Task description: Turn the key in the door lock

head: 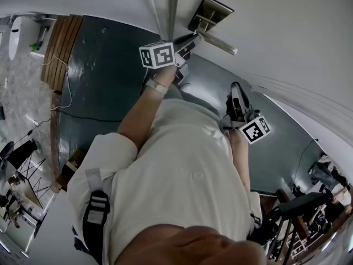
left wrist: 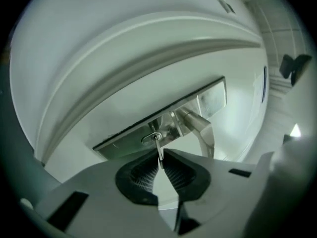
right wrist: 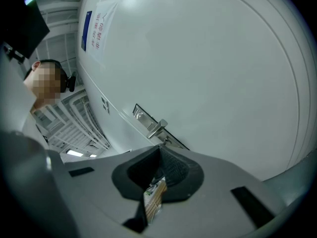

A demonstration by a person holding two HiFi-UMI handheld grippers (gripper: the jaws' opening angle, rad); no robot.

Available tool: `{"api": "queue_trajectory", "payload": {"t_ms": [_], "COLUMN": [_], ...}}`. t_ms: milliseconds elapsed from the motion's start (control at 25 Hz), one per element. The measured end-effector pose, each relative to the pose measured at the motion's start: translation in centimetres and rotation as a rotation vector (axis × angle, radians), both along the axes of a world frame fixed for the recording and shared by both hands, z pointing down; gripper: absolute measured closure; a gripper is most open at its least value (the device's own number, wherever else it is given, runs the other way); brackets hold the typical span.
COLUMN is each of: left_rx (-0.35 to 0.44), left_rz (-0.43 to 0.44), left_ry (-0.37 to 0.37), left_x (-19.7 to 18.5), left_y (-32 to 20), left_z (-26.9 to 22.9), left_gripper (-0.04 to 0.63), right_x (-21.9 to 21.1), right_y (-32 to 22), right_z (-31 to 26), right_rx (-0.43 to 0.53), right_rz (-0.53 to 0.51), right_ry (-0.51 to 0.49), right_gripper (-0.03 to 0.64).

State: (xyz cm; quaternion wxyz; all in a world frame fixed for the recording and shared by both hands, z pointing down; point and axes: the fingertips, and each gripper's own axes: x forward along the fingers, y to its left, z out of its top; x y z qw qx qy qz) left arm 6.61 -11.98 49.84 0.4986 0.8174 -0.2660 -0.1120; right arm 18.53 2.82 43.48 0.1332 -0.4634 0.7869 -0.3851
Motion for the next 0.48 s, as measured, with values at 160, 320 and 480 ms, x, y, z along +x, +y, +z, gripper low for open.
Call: {"api": "queue_trajectory", "payload": {"t_ms": [160, 320, 480], "left_rx": [0.106, 0.205, 0.323], "left_rz": [-0.018, 0.002, 0.018], "left_ry": [-0.25, -0.469, -0.722], "left_x": [-0.49, -0.39, -0.27], "left_y": [-0.32, -0.09, 0.15], "left_z": [0.03, 0.23, 0.73], "left_gripper": [0.561, 0.557, 0.553], "right_x": [0.06, 0.18, 0.32], "right_y": [0.02, 0.2, 0.47], "right_z": [-0.12, -0.1, 0.01], "right_rx": [0.007, 0.012, 0.014], "right_rz": [-0.002, -0.004, -0.005], "right_ry": [-0.002, -0.005, -0.01], "right_gripper": [0.595, 0.595, 0.595]}}
